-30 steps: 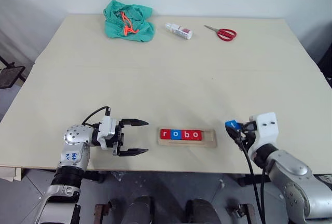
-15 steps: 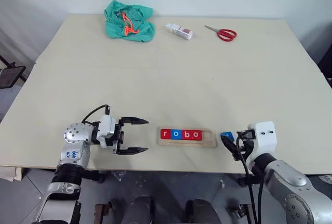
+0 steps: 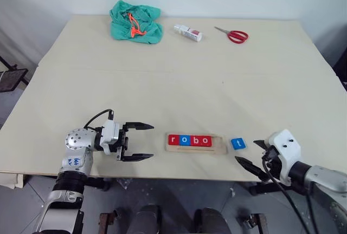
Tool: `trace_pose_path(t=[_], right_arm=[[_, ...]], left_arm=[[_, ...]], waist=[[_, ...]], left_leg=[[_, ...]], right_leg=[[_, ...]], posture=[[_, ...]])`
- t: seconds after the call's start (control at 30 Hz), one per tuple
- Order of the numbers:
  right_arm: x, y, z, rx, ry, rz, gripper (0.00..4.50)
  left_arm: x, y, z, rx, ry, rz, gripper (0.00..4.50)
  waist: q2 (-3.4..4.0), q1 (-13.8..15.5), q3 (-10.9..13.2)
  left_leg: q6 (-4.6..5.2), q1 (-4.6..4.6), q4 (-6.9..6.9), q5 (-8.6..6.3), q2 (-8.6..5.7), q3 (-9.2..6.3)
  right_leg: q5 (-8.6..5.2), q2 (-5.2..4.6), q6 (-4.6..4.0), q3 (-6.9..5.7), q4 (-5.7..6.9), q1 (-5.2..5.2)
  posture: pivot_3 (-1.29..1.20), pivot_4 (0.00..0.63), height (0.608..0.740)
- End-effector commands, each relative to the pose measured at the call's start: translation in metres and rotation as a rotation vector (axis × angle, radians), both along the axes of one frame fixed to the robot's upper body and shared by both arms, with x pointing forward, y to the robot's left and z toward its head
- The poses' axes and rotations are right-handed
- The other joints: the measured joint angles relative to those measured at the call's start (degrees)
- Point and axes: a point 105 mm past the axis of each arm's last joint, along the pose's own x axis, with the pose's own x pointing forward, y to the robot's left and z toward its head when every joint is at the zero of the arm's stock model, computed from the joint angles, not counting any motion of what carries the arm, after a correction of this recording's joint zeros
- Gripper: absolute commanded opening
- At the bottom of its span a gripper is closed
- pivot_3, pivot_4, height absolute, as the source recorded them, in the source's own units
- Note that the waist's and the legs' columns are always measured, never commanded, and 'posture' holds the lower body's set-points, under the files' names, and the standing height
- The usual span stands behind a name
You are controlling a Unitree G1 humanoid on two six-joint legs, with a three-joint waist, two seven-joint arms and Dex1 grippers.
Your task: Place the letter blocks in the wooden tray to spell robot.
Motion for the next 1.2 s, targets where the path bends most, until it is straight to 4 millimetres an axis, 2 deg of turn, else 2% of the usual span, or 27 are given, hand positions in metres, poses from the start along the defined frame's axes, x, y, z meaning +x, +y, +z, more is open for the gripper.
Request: trace_pose_path(t=[0.03, 0.33, 0.77, 0.97, 1.17, 1.2], right_arm=[[0.012, -0.007, 0.003, -0.060, -0.023, 0.135, 4.49], [0.055, -0.015, 0.010, -0.155, -0.035, 0.339, 4.49], [0.061, -0.008, 0.008, -0.216, 0.001, 0.587, 4.49], [0.062, 0.000, 0.006, -0.164, -0.039, 0.643, 4.49], [0.063, -0.006, -0.004, -0.157, -0.034, 0.639, 4.49], [0.064, -0.007, -0.007, -0.165, -0.026, 0.637, 4.32]], left_arm=[[-0.002, 0.001, 0.006, -0.012, -0.031, -0.010, 4.50], [-0.007, 0.004, 0.006, -0.014, -0.026, 0.009, 4.50], [-0.020, 0.017, 0.008, 0.006, -0.018, 0.069, 4.50], [-0.022, 0.019, 0.011, 0.012, -0.016, 0.082, 4.50], [-0.022, 0.021, 0.014, 0.022, -0.015, 0.080, 4.50], [-0.022, 0.021, 0.015, 0.024, -0.015, 0.080, 4.50]], waist=[[0.00, -0.08, 0.00], [-0.02, -0.22, 0.01], [-0.02, -0.17, 0.01], [-0.02, -0.08, 0.01], [-0.02, -0.11, 0.01], [-0.02, -0.14, 0.01]], left_leg=[[0.00, 0.00, 0.02, 0.00, 0.00, 0.01], [0.01, -0.04, 0.07, 0.00, 0.02, 0.05], [0.00, -0.11, 0.12, 0.00, 0.05, -0.04], [0.00, -0.11, 0.12, 0.00, 0.05, -0.06], [0.00, -0.11, 0.13, 0.00, 0.06, -0.05], [0.00, -0.11, 0.13, 0.00, 0.06, -0.05]], right_leg=[[0.00, 0.00, 0.00, 0.00, 0.00, 0.00], [0.00, -0.02, 0.00, -0.05, -0.06, -0.01], [0.00, -0.02, 0.00, -0.16, -0.06, 0.00], [0.00, -0.02, 0.00, -0.16, -0.06, 0.01], [0.00, -0.02, 0.00, -0.16, -0.06, 0.01], [0.00, -0.02, 0.00, -0.16, -0.06, 0.00]], posture=[[0.00, 0.150, 0.740], [0.00, 0.150, 0.740], [0.00, 0.150, 0.740], [0.00, 0.150, 0.740], [0.00, 0.150, 0.740], [0.00, 0.150, 0.740]])
